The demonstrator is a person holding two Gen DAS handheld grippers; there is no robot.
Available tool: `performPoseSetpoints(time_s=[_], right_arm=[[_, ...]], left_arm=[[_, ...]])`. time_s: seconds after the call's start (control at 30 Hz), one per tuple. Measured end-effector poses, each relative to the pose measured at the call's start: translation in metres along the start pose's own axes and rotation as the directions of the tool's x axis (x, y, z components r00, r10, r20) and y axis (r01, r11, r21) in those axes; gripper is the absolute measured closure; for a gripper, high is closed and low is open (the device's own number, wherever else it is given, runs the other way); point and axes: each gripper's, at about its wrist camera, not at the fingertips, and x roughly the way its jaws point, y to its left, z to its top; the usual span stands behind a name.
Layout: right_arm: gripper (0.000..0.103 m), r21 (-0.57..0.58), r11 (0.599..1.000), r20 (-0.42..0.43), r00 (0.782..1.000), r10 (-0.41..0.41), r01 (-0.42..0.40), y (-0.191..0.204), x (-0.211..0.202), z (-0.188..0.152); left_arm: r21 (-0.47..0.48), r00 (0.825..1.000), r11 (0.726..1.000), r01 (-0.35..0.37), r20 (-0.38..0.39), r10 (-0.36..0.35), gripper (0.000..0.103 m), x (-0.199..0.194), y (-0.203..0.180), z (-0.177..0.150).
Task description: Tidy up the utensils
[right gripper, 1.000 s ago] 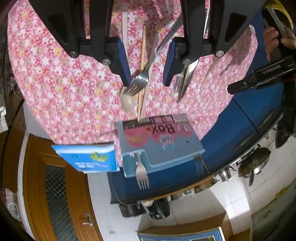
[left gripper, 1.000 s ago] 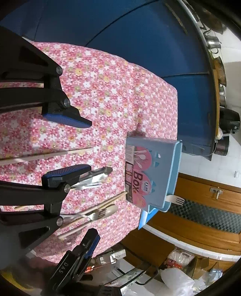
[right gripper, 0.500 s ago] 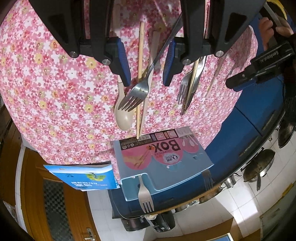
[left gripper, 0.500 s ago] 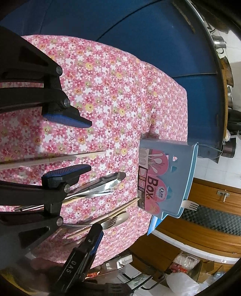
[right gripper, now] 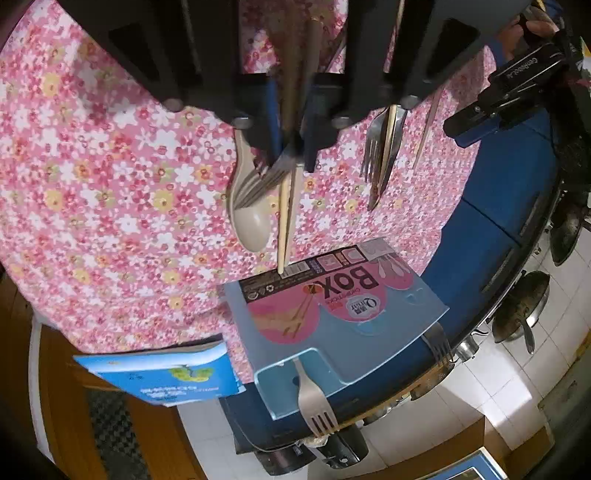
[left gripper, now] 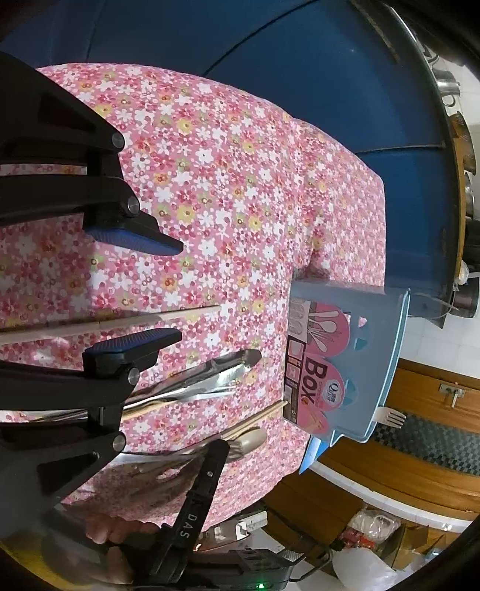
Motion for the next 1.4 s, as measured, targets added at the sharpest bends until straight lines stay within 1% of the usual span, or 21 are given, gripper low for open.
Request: performPoseSetpoints(time_s=[0.2, 0.37, 0.43, 0.57, 0.73, 0.77, 0.8, 0.83, 0.87, 0.93, 1.0, 1.1, 1.17, 1.27, 1.33, 1.4], right_arm=[[0.095, -0.008, 0.999, 0.03, 0.999, 0.042, -0.042, 0.003, -0.01, -0.003], [0.096, -0.035, 0.997, 0.061, 0.996, 0.067, -0.065, 0.01, -0.025, -0.004], [0.096, -0.038, 0.996, 0.069, 0.994, 0.084, -0.081, 0.012, -0.03, -0.003], [0.097, -0.062, 0.995, 0.092, 0.992, 0.081, -0.076, 0.016, -0.039, -0.004], [0.097, -0.082, 0.993, 0.115, 0.989, 0.093, -0.084, 0.021, -0.046, -0.004], [0.097, -0.086, 0.993, 0.118, 0.988, 0.095, -0.086, 0.022, -0.047, -0.004], [0.097, -0.091, 0.992, 0.122, 0.988, 0.099, -0.088, 0.023, -0.049, -0.005], [0.097, -0.097, 0.991, 0.126, 0.987, 0.101, -0.089, 0.024, -0.051, -0.006], [0.097, -0.104, 0.991, 0.13, 0.986, 0.101, -0.088, 0.026, -0.052, -0.006], [0.097, -0.123, 0.989, 0.143, 0.985, 0.101, -0.084, 0.03, -0.056, -0.007], [0.097, -0.134, 0.987, 0.154, 0.983, 0.104, -0.084, 0.033, -0.061, -0.008], [0.098, -0.157, 0.984, 0.176, 0.978, 0.111, -0.083, 0.039, -0.068, -0.008], [0.098, -0.171, 0.982, 0.195, 0.975, 0.109, -0.075, 0.043, -0.073, -0.008], [0.098, -0.192, 0.979, 0.23, 0.967, 0.11, -0.065, 0.049, -0.081, -0.009], [0.099, -0.204, 0.977, 0.253, 0.962, 0.105, -0.053, 0.054, -0.085, -0.007], [0.099, -0.219, 0.975, 0.272, 0.957, 0.104, -0.044, 0.058, -0.089, -0.006]], left_arm=[[0.012, 0.999, 1.0, 0.018, -0.038, -0.017, 0.062, 0.003, 0.0, 0.002], [0.045, 0.997, 0.999, 0.03, -0.07, -0.027, 0.062, 0.007, -0.005, 0.004], [0.056, 0.995, 0.998, 0.034, -0.097, -0.028, 0.062, 0.011, -0.007, 0.005], [0.061, 0.986, 0.997, 0.053, -0.16, -0.042, 0.077, 0.022, -0.009, 0.006], [0.103, 0.983, 0.994, 0.035, -0.185, -0.016, 0.08, 0.031, -0.017, 0.013], [0.114, 0.981, 0.993, 0.031, -0.191, -0.009, 0.082, 0.034, -0.019, 0.015], [0.118, 0.981, 0.993, 0.026, -0.193, -0.003, 0.085, 0.035, -0.019, 0.017], [0.123, 0.981, 0.992, 0.016, -0.195, 0.008, 0.091, 0.037, -0.02, 0.018], [0.126, 0.98, 0.992, 0.011, -0.197, 0.014, 0.096, 0.038, -0.021, 0.02], [0.119, 0.98, 0.993, 0.02, -0.201, 0.004, 0.098, 0.04, -0.02, 0.022], [0.101, 0.98, 0.994, 0.035, -0.198, -0.014, 0.099, 0.039, -0.018, 0.023], [0.071, 0.98, 0.994, 0.086, -0.187, -0.072, 0.1, 0.033, -0.015, 0.023], [0.065, 0.984, 0.992, 0.11, -0.15, -0.099, 0.101, 0.024, -0.014, 0.024], [0.066, 0.99, 0.989, 0.132, -0.065, -0.128, 0.101, 0.004, -0.014, 0.028], [0.069, 0.99, 0.987, 0.143, -0.012, -0.143, 0.101, -0.009, -0.015, 0.03], [0.068, 0.986, 0.985, 0.16, 0.037, -0.162, 0.101, -0.02, -0.013, 0.033]])
